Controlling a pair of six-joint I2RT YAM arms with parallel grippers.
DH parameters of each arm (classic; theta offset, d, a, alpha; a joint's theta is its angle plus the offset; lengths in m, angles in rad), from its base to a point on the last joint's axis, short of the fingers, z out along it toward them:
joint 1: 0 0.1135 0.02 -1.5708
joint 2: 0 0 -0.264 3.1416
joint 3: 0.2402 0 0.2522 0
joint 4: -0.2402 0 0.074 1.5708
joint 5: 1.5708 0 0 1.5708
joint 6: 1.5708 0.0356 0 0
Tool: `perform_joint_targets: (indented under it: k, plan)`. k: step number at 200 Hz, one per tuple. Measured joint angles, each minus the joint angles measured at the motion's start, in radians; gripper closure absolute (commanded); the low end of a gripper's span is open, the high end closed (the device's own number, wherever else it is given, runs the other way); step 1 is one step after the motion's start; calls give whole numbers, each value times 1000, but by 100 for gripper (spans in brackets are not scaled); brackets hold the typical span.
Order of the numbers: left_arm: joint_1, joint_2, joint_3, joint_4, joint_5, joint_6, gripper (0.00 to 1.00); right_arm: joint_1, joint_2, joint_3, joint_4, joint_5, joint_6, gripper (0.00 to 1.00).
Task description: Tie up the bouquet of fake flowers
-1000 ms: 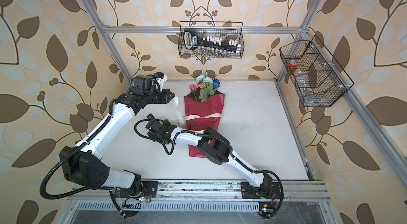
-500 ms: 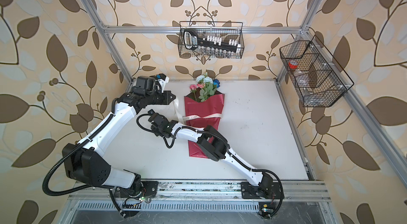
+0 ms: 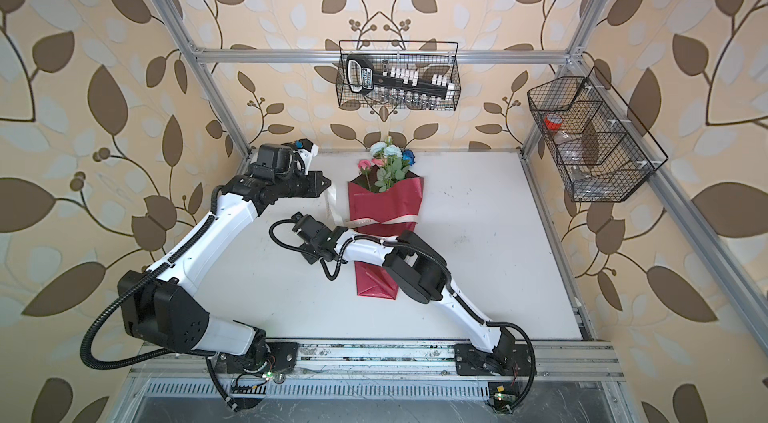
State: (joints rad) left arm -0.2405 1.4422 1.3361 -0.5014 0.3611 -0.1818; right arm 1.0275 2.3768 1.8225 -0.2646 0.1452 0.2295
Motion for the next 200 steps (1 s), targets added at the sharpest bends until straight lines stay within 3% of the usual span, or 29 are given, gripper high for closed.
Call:
perform_joint_targets:
  k: [63, 108, 142, 200]
  plan:
    - [6, -5, -30, 16, -14, -16, 100, 55, -406, -332, -3, 27, 52, 100]
    - [6, -42, -50, 30, -21, -43, 100, -8, -659, -540, -25, 56, 119, 100]
    - [6, -85, -50, 34, -23, -68, 100, -128, -726, -626, -55, 43, 151, 100]
    - [6, -199, -71, 53, -19, -116, 100, -285, -659, -649, -92, -58, 178, 100]
